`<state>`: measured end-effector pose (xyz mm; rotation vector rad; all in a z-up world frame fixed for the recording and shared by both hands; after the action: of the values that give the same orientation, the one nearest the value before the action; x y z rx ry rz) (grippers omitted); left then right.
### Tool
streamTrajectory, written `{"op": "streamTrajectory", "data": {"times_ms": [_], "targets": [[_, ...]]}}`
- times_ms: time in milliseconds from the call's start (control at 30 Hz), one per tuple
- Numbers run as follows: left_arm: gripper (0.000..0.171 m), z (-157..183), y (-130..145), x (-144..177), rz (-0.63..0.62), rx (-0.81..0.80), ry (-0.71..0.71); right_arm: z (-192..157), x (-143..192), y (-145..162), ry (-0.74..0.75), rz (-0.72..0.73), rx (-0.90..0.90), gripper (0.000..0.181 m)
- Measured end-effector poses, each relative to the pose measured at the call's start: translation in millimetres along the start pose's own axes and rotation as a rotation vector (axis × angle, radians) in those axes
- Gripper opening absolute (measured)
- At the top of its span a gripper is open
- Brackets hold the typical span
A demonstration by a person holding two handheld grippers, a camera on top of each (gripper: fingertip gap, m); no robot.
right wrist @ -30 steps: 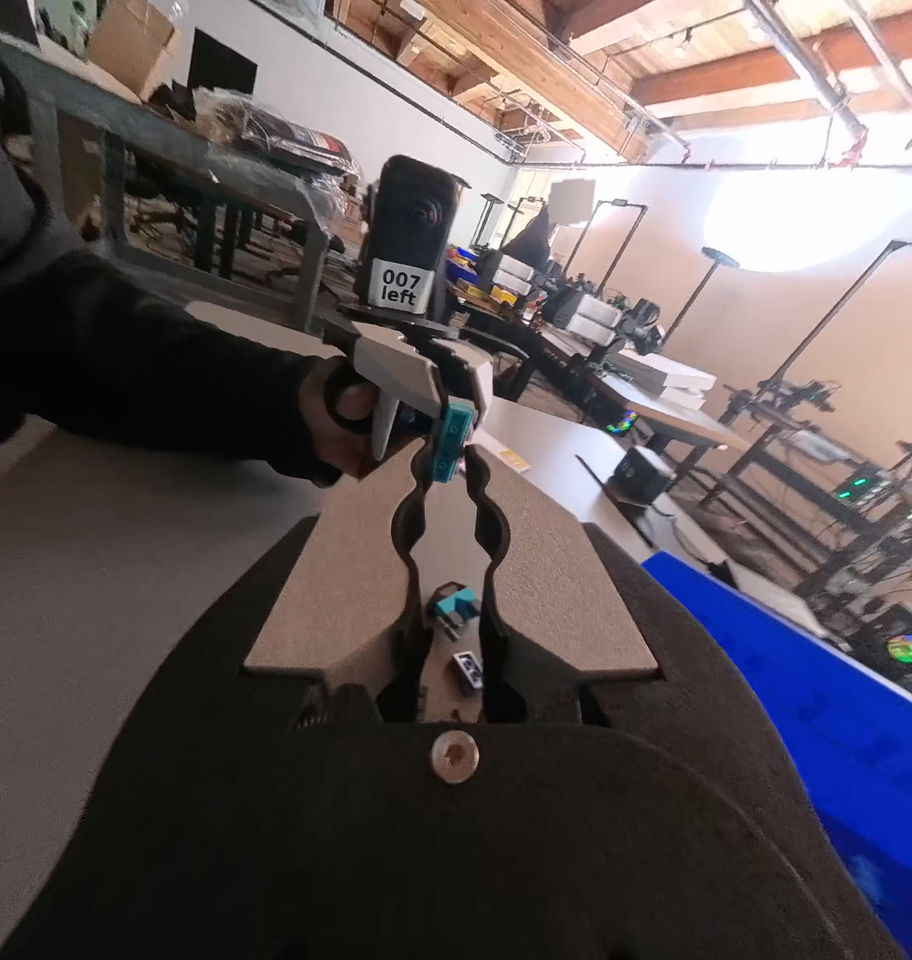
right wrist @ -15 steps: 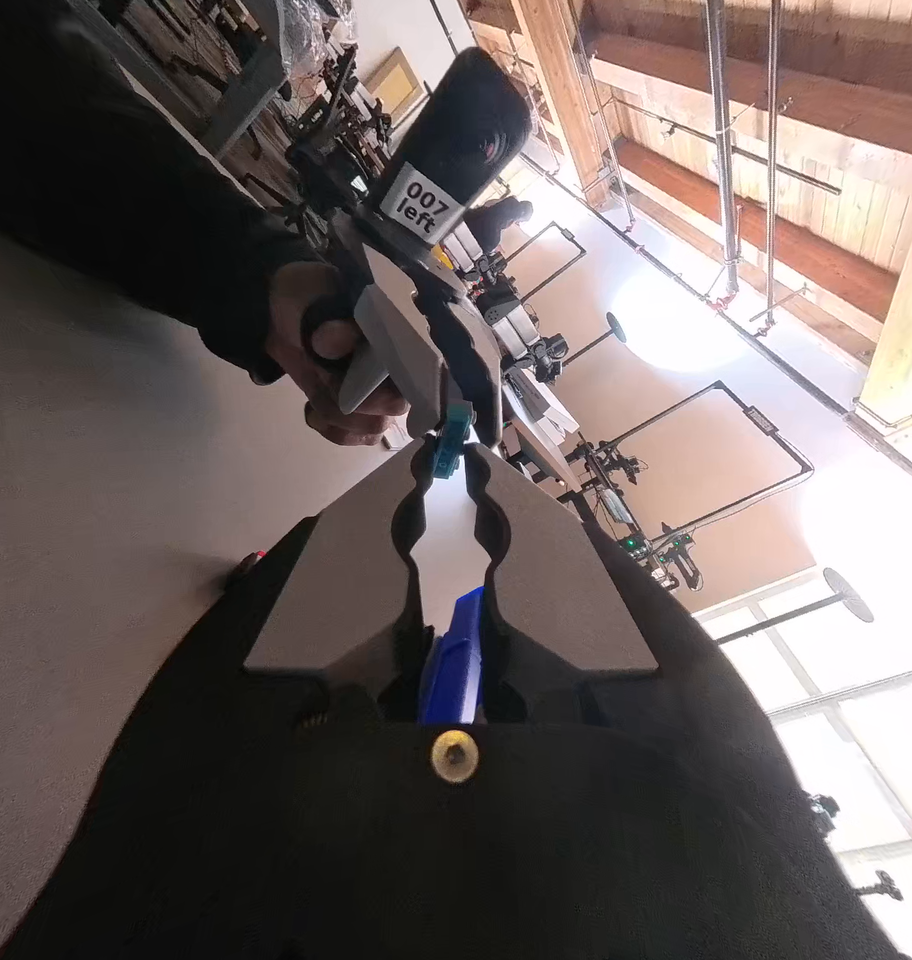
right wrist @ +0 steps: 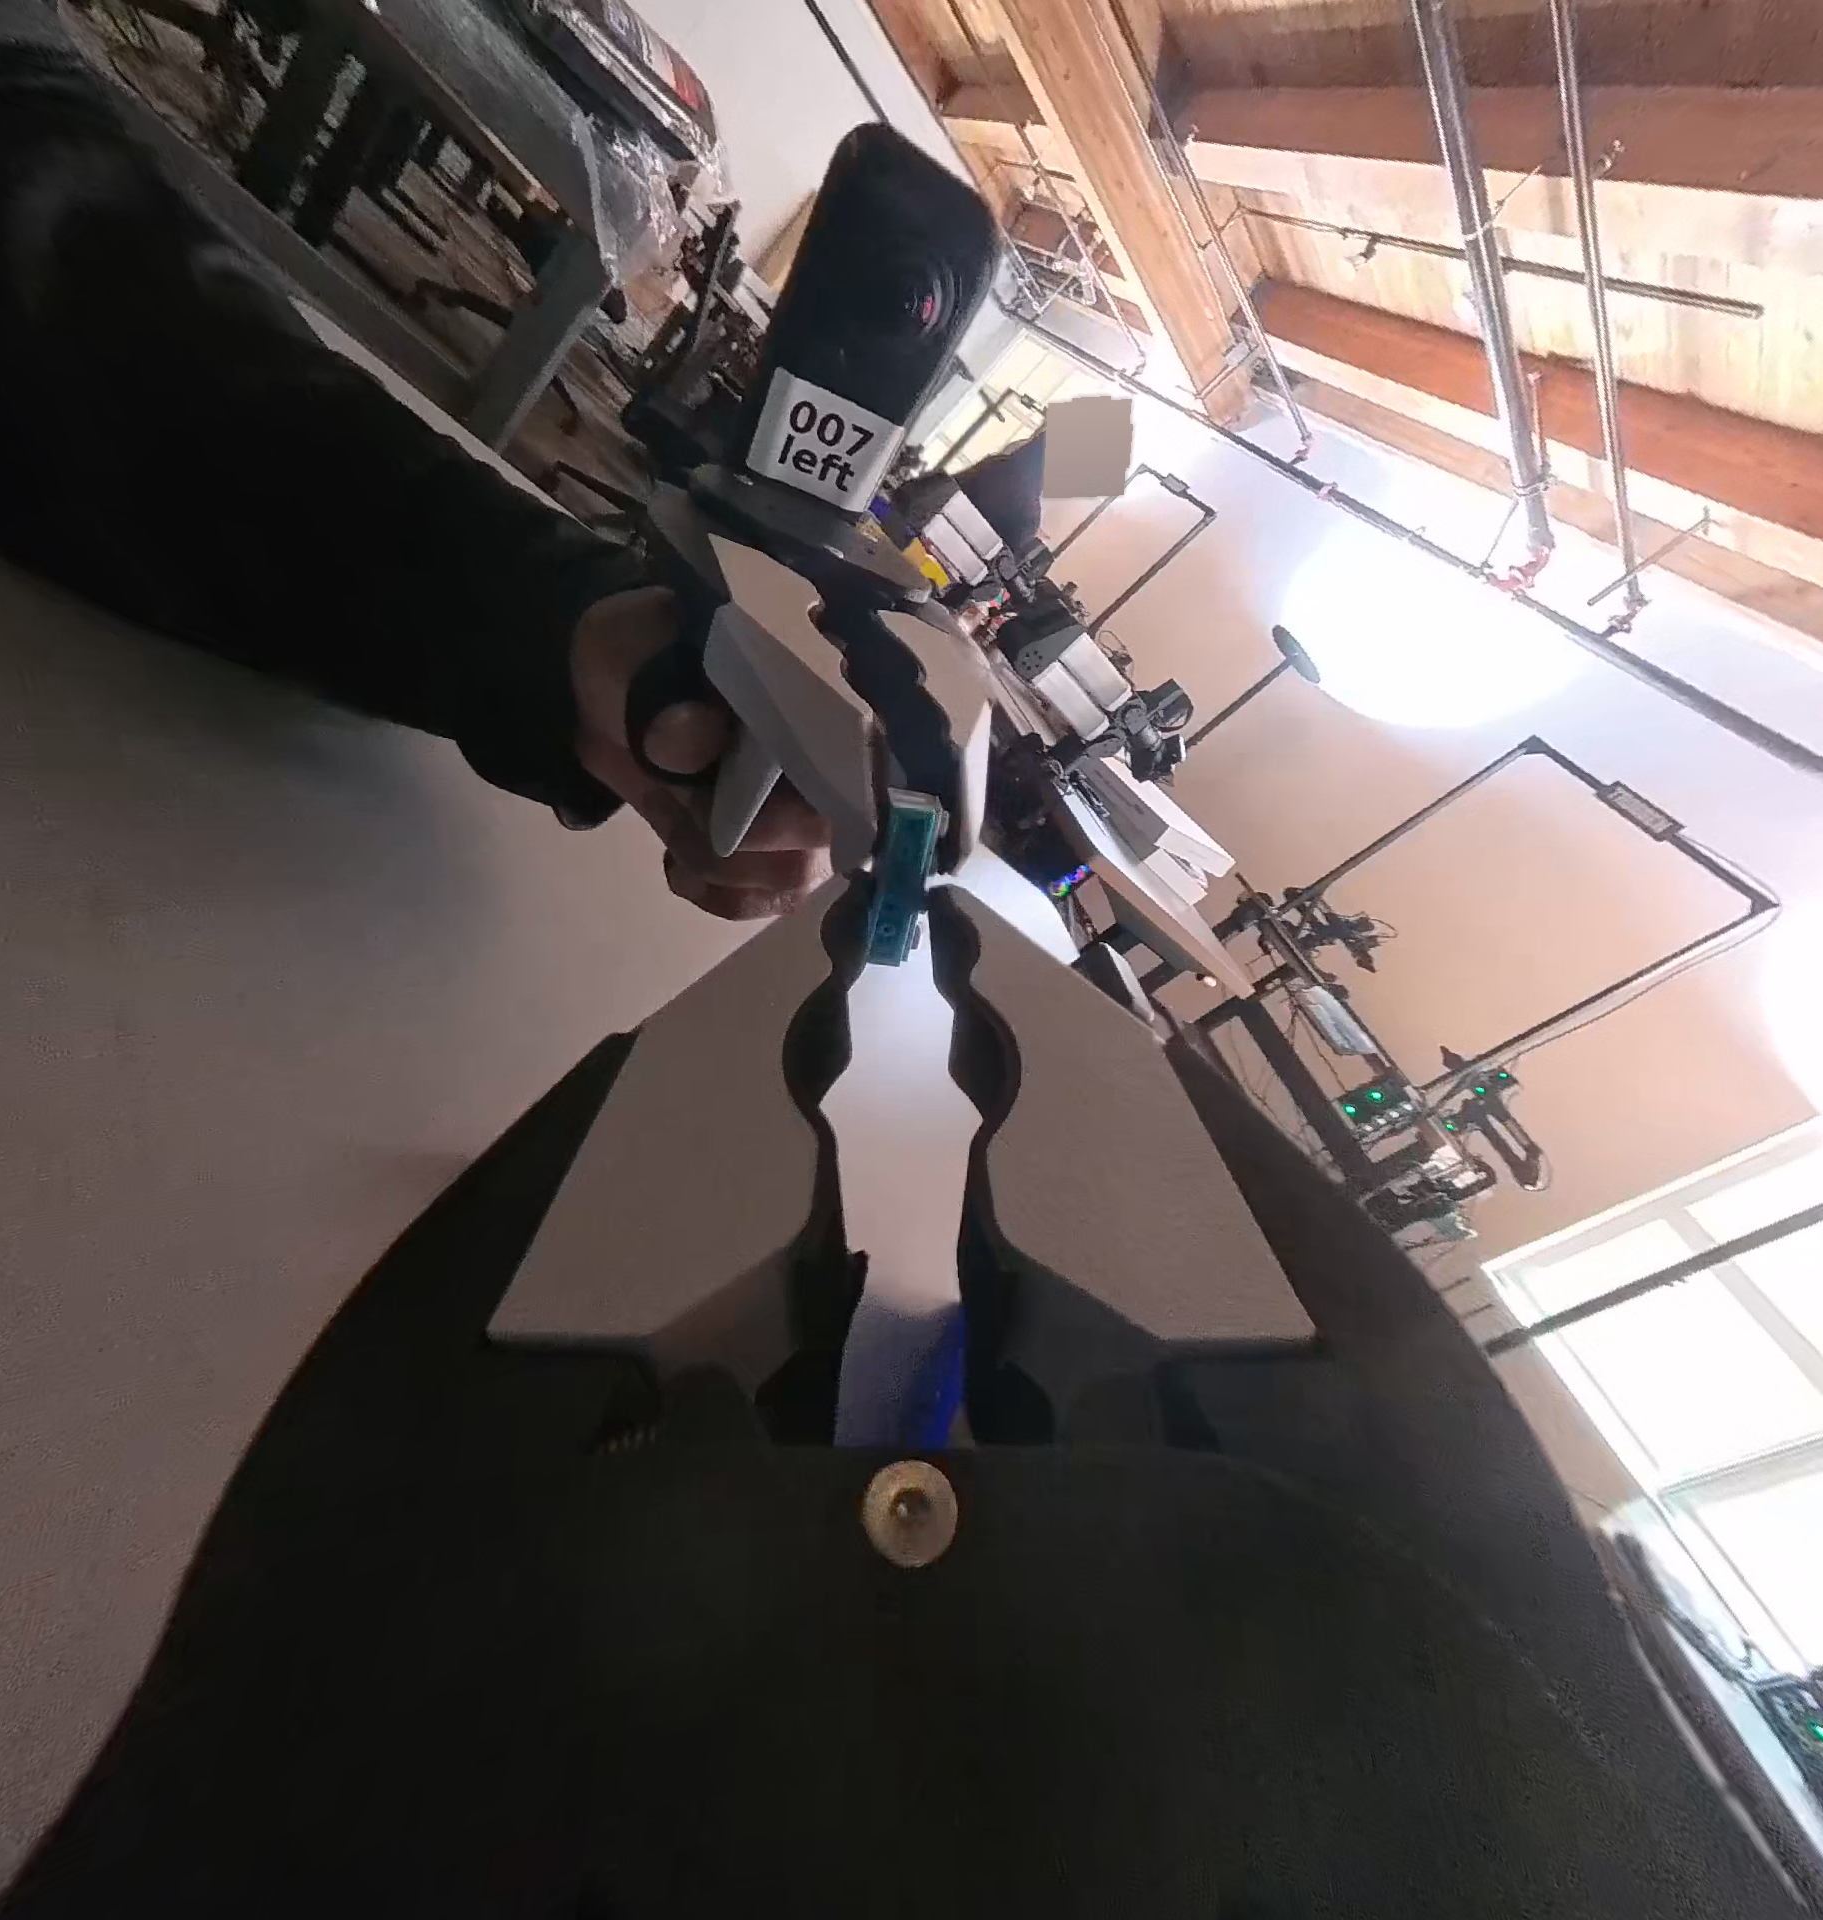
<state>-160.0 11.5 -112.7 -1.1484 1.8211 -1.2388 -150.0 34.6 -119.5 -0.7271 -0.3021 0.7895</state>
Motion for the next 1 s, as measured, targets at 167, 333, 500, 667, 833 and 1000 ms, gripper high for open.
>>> {"op": "streamTrajectory", "data": {"times_ms": [167, 333, 500, 667, 833, 1000], "targets": [[0.013, 0, -2, 1, 0.000, -0.004, 0.005, 0, 1, -1, -0.041, 0.029, -0.107, 0.012], [0.012, -6, -5, 4, -0.002, -0.055, -0.056, 10, 1, 5, -0.083, 0.017, -0.378, 0.017], [0.012, -18, -11, 11, 0.005, -0.135, -0.168, 25, 0, 14, -0.111, -0.009, -0.755, 0.033], [0.012, -24, -7, 12, -0.063, -0.276, -0.263, 24, -6, 12, -0.170, 0.020, -1.063, 0.045], [0.013, -20, 2, 3, -0.149, -0.411, -0.299, 24, -10, 13, -0.173, 0.028, -1.201, 0.047], [0.013, -17, 7, -2, -0.194, -0.496, -0.312, 20, -12, 19, -0.165, -0.019, -1.200, 0.040]]}}
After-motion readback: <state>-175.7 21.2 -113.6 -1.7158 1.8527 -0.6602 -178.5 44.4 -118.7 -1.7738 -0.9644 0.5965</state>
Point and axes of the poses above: each gripper's, where its closed fingertips meet, x back along the fingers, y out of its underside, z = x × y across the jaws, the point moved 2 cm from there along x, back along the fingers
